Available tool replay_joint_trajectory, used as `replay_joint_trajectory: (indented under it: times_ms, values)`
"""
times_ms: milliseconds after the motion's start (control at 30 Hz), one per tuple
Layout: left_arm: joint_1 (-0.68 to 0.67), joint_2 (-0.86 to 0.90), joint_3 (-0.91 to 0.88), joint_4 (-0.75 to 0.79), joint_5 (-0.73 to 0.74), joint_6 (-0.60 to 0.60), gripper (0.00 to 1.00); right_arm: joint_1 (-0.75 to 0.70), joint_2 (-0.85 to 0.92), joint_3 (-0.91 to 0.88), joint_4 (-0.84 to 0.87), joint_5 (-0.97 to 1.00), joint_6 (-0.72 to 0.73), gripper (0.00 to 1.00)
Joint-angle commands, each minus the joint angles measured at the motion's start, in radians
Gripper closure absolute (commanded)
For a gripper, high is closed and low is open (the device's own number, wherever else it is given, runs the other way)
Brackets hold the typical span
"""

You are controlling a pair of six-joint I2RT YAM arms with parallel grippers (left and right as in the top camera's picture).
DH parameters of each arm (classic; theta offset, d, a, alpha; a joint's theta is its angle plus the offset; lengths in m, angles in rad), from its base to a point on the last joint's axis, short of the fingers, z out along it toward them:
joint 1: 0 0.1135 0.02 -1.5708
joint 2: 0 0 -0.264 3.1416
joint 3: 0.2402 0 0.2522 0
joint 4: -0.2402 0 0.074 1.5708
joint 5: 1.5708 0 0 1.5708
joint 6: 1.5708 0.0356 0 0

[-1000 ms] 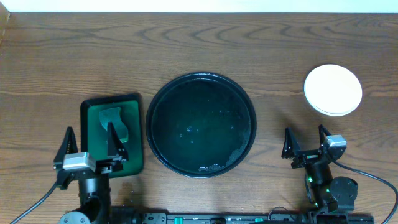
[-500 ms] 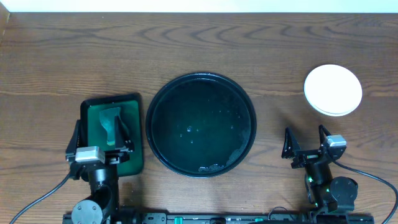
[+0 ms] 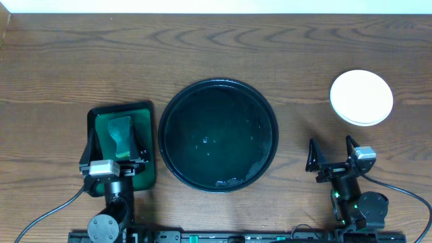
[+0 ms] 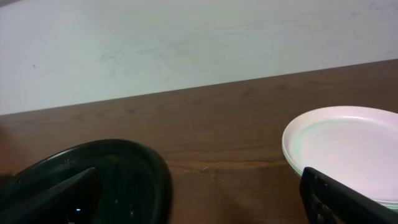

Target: Clean dirty plates on tray and stack at the side

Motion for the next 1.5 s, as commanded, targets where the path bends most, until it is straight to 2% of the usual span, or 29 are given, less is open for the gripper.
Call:
replay_joint_trajectory:
  times_ms: [0, 267, 533, 1033, 1467]
  values:
    - [0.005, -0.008, -0.032, 0.038, 0.013, -0.005, 0.16, -0.01, -0.005, -0.002, -0.004, 0.006, -0.011, 0.01]
    - [0.005, -0.009, -0.04, 0.026, 0.012, -0.005, 0.16, -0.01, -0.005, -0.002, -0.004, 0.006, -0.011, 0.01]
    - [0.005, -0.009, -0.04, -0.226, 0.013, -0.018, 0.16, -0.01, -0.005, -0.002, -0.004, 0.006, -0.011, 0.01]
    - [0.005, -0.009, -0.04, -0.499, 0.013, -0.017, 0.16, -0.01, -0.005, -0.002, -0.004, 0.006, -0.011, 0.01]
    - [0.005, -0.008, -0.04, -0.501, 0.036, -0.017, 0.16, -0.01, -0.005, -0.002, -0.004, 0.006, -0.011, 0.01]
